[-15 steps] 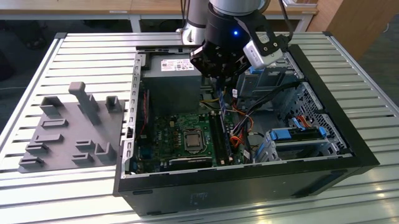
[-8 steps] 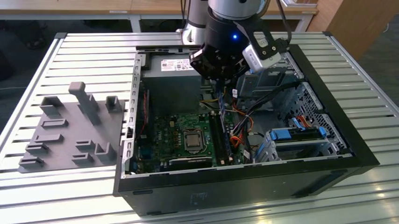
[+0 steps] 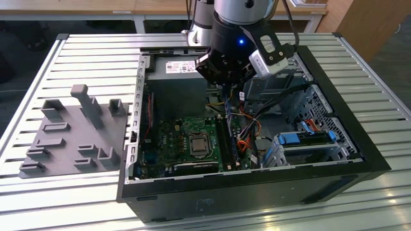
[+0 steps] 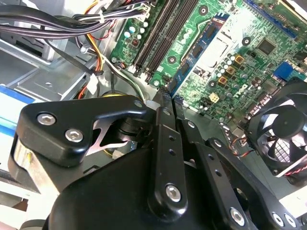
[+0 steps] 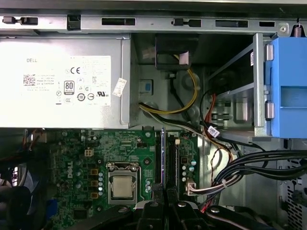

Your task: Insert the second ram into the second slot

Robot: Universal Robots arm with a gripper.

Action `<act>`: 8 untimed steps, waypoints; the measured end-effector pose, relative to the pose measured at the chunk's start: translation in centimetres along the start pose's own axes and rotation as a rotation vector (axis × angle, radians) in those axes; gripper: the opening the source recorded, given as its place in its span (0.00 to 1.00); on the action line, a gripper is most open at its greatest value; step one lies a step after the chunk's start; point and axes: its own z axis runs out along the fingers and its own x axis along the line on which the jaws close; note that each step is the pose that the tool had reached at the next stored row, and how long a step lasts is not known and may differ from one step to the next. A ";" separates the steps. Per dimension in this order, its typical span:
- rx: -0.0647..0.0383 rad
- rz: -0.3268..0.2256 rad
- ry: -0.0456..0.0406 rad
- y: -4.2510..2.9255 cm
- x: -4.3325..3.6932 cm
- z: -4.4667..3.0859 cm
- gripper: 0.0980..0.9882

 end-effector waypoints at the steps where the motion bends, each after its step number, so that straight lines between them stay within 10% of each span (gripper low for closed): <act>1: 0.000 0.000 0.0000 -0.02 0.00 0.08 0.04; 8: 0.000 0.000 0.0001 -0.08 -0.18 1.10 0.04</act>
